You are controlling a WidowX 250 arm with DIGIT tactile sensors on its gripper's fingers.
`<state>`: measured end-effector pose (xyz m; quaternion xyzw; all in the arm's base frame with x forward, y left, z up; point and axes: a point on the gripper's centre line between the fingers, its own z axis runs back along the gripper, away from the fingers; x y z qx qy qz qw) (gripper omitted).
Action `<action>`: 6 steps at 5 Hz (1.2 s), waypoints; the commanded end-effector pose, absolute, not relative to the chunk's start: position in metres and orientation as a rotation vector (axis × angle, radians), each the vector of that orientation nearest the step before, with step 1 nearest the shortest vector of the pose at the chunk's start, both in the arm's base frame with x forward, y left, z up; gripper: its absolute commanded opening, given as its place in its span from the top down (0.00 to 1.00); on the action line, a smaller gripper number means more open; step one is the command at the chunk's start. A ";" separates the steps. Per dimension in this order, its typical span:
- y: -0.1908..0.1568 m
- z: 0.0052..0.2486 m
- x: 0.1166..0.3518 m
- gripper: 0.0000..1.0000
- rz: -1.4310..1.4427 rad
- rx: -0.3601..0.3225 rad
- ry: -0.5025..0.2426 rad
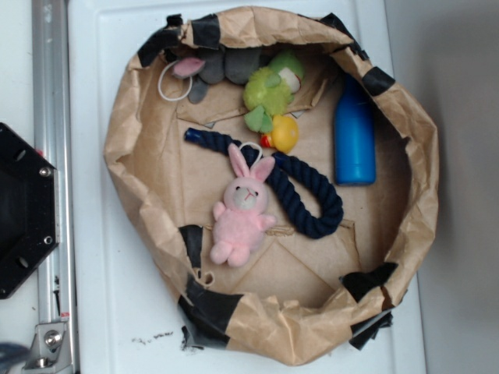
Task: Grab the green animal.
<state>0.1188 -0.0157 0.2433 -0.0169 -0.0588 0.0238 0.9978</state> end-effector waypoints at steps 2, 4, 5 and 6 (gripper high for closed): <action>0.000 0.225 0.169 0.00 0.280 0.086 -0.184; 0.017 0.232 0.222 0.00 0.755 0.039 -0.276; 0.017 0.232 0.222 0.00 0.755 0.039 -0.276; 0.017 0.232 0.222 0.00 0.755 0.039 -0.276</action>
